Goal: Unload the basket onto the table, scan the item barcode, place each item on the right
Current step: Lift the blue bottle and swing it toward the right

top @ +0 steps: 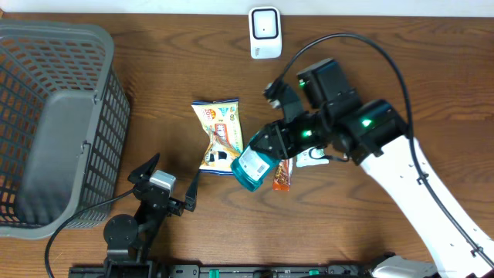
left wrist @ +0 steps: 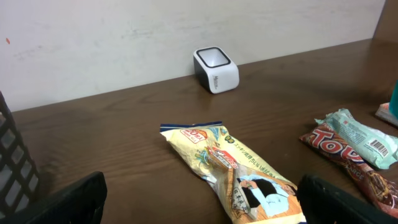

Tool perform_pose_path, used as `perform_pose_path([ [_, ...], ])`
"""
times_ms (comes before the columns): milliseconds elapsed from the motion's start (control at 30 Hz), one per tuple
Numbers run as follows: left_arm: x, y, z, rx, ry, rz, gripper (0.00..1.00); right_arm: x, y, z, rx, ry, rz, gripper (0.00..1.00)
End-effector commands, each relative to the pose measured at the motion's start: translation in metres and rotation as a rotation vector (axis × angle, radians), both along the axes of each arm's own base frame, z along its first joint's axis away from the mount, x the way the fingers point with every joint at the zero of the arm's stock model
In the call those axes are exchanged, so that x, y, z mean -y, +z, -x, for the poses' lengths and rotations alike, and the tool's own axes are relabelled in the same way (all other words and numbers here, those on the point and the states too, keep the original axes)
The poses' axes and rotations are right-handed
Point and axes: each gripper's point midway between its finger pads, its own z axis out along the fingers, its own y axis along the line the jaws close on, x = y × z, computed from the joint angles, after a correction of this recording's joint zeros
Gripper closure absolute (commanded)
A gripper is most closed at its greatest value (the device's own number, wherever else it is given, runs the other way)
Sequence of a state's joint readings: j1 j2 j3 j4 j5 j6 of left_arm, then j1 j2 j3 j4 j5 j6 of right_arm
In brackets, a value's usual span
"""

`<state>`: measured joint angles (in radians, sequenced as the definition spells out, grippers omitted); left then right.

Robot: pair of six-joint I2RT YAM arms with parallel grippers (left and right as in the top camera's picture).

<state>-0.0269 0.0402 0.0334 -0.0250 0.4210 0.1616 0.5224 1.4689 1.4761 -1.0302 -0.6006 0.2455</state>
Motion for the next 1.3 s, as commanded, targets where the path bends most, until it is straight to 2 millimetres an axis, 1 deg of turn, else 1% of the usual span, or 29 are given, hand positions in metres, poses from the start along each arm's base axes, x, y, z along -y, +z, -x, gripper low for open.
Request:
perform_pose_path([
  [0, 0.002, -0.018, 0.001, -0.048, -0.014, 0.003, 0.02, 0.009, 0.019, -0.001, -0.04, -0.018, -0.111, 0.92],
  [167, 0.002, -0.018, 0.001, -0.048, -0.014, 0.003, 0.02, 0.02, 0.017, -0.012, 0.006, 0.028, -0.17, 0.92],
  [267, 0.002, -0.018, 0.001, -0.048, -0.014, 0.003, 0.02, 0.029, 0.008, -0.022, 0.014, 0.008, -0.196, 0.92],
  [400, 0.002, -0.018, 0.001, -0.048, -0.014, 0.003, 0.02, 0.031, 0.006, -0.027, 0.065, 0.086, -0.351, 0.91],
  [500, 0.002, -0.018, 0.001, -0.048, -0.014, 0.003, 0.02, 0.035, 0.0, -0.03, 0.093, 0.124, -0.465, 0.89],
  [600, 0.002, -0.018, 0.001, -0.048, -0.014, 0.003, 0.02, 0.04, -0.005, -0.028, 0.102, 0.163, -0.572, 0.88],
  [700, 0.002, -0.018, 0.001, -0.048, -0.014, 0.003, 0.02, 0.047, -0.01, -0.027, 0.077, 0.153, -0.623, 0.9],
  [800, 0.002, -0.018, 0.001, -0.048, -0.014, 0.003, 0.02, 0.052, -0.016, -0.028, 0.039, 0.12, -0.626, 0.9],
  [1000, 0.002, -0.018, 0.001, -0.048, -0.014, 0.003, 0.02, 0.053, -0.017, -0.029, 0.016, 0.103, -0.624, 0.9],
  [1100, 0.002, -0.018, 0.001, -0.048, -0.014, 0.003, 0.02, 0.054, -0.022, -0.034, 0.03, 0.077, -0.589, 0.93],
  [1200, 0.002, -0.018, 0.001, -0.048, -0.014, 0.003, 0.02, 0.057, -0.033, -0.043, 0.048, 0.025, -0.522, 0.96],
  [1267, 0.002, -0.018, 0.001, -0.048, -0.014, 0.003, 0.02, 0.058, -0.037, -0.047, 0.056, 0.009, -0.499, 0.97],
])
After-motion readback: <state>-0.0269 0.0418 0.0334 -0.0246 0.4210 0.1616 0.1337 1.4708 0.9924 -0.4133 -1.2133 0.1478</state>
